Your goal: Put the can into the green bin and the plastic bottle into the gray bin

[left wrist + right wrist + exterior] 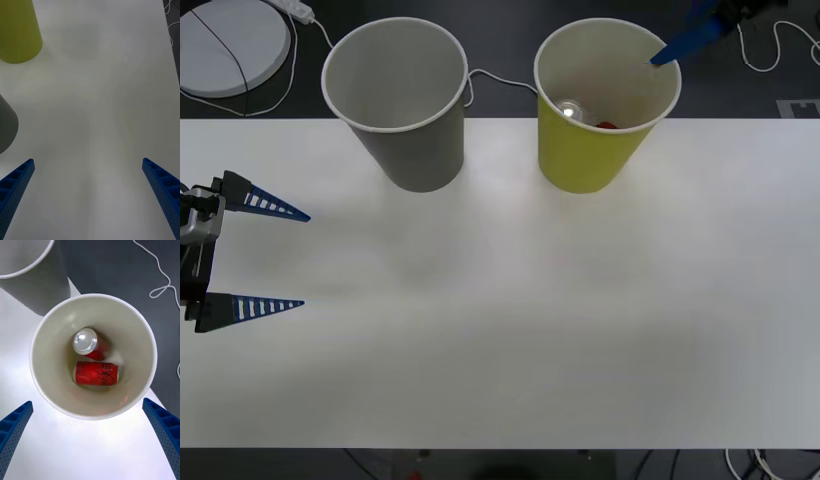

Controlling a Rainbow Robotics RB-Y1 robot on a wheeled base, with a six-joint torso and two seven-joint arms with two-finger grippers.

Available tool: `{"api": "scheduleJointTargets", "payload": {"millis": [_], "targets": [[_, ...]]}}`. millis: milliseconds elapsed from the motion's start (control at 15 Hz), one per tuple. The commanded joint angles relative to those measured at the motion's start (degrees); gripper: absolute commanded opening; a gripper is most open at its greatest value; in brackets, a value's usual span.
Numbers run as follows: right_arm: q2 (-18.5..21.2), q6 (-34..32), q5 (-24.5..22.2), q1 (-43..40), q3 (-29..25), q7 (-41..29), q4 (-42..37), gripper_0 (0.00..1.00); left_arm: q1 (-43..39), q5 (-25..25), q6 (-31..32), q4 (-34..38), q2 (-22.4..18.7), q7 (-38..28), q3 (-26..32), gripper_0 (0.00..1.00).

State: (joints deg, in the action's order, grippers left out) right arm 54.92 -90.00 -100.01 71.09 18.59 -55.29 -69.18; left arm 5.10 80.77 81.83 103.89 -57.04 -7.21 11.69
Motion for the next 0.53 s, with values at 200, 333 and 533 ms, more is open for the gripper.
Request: {"api": "scheduleJointTargets", "payload": {"millis": [200, 333, 533], "targets": [[7.9, 0.0, 9.5, -9.4, -6.9, 9.5, -7.4, 1.00, 0.0, 0.0, 0.0, 0.0, 0.0, 0.0, 0.0, 1.00], [10.6, 0.0, 12.6, -14.7, -10.6, 10.3, -11.9, 1.00, 0.0, 0.0, 0.0, 0.0, 0.0, 0.0, 0.0, 1.00], [12.8, 0.0, 15.4, -24.2, -17.9, 12.1, -19.1, 1.00, 0.0, 0.0, 0.0, 0.0, 0.0, 0.0, 0.0, 1.00]]}}
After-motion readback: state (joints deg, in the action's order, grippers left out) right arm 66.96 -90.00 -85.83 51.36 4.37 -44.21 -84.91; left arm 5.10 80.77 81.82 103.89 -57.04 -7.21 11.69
